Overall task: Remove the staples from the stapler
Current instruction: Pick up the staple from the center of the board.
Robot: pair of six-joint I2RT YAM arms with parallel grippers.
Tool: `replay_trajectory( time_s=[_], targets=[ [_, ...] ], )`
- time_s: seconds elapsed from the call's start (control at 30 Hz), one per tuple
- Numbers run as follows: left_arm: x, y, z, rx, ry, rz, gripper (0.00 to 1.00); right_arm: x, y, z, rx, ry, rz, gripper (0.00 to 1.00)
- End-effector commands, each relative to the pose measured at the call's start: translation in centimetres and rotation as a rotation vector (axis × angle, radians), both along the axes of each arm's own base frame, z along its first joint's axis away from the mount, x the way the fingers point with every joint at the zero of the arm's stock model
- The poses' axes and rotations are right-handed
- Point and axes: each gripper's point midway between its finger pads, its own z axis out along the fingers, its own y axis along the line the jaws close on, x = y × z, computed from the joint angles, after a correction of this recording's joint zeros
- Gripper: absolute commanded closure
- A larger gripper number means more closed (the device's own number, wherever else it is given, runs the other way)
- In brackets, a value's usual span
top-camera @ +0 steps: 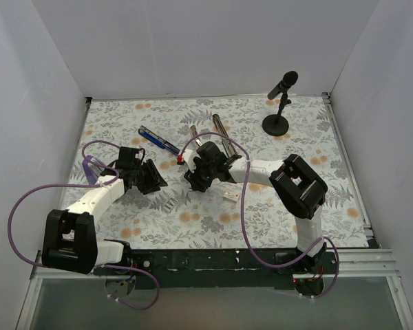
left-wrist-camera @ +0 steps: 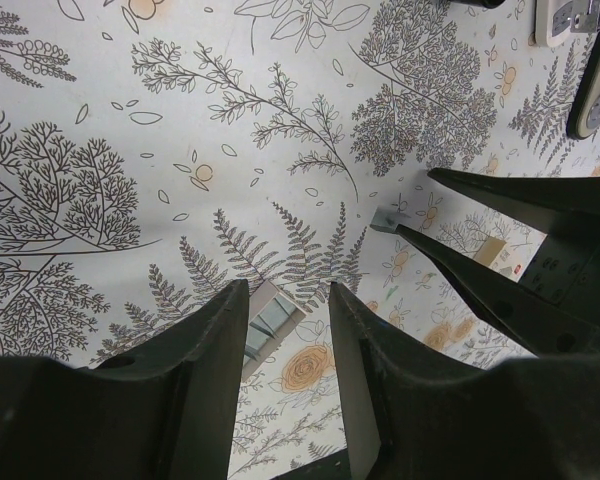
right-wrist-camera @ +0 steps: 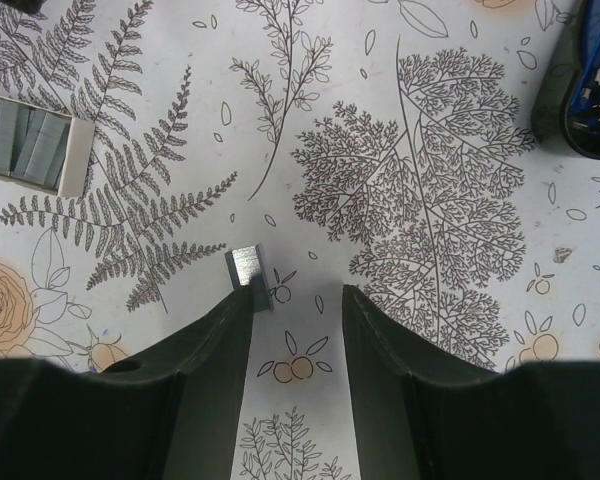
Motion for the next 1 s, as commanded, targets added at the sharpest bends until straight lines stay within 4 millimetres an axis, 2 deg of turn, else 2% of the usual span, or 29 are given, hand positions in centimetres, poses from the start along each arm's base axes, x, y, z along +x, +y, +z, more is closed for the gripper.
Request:
replay_trajectory(
  time_s=[0.0,0.2,0.43,0.47,0.5,0.57,0.63,0.67,0.77,0.8,0.83,0.87,0.93,0.97],
  targets=[
    [0.4,0.2,0.7,0.003,-0.046,-0.001,0.63,-0.3,0.4,1.9,0.056,-0.012,0.010,0.54],
    [0.2,0.2,0.7,0.004,-0.046,-0.001,0.63,-0.9,0.4,1.1,0.058,-0.004,0.028,0.66],
    [0.3,0.1,1.0,-0.001,-0.058,-0.004,0.63,-1.9,0.7,0.6,0.053,0.000,0.061,0.69],
    [0.3,0.1,1.1,-0.003,-0.059,-0.006,0.63,-2.0,0.7,0.5,0.053,0.000,0.063,0.72],
    [0.3,-0.1,1.3,-0.013,-0.066,-0.014,0.63,-2.0,0.7,0.5,0.050,-0.003,0.064,0.84],
    [0.5,-0.6,2.1,-0.033,-0.102,-0.044,0.63,-1.9,0.8,0.7,0.053,-0.004,0.056,0.99],
    [0.4,-1.6,3.2,-0.079,-0.143,-0.110,0.64,-2.0,1.1,1.3,0.068,0.005,0.059,0.99],
    [0.7,-1.8,3.9,-0.084,-0.190,-0.149,0.64,-1.7,1.7,2.3,0.088,0.013,0.049,0.99],
    [0.8,-3.5,6.4,-0.148,-0.311,-0.285,0.65,-2.2,1.6,3.7,0.112,0.146,0.043,0.99],
    [0.7,-4.0,7.1,-0.173,-0.339,-0.325,0.65,-1.5,1.1,4.8,0.123,0.214,0.006,0.99],
    [0.4,-4.7,7.9,-0.212,-0.361,-0.371,0.65,-2.1,1.2,5.7,0.165,0.282,0.024,0.99],
    [0.4,-5.1,8.4,-0.232,-0.391,-0.404,0.65,-1.3,0.3,6.8,0.206,0.315,-0.001,0.99],
    [0.4,-5.6,8.8,-0.258,-0.410,-0.444,0.65,-2.2,-0.1,8.2,0.279,0.420,-0.006,0.99],
    [0.5,-5.8,9.2,-0.270,-0.429,-0.457,0.65,-2.0,-0.5,9.3,0.309,0.427,-0.008,0.99]
  ],
)
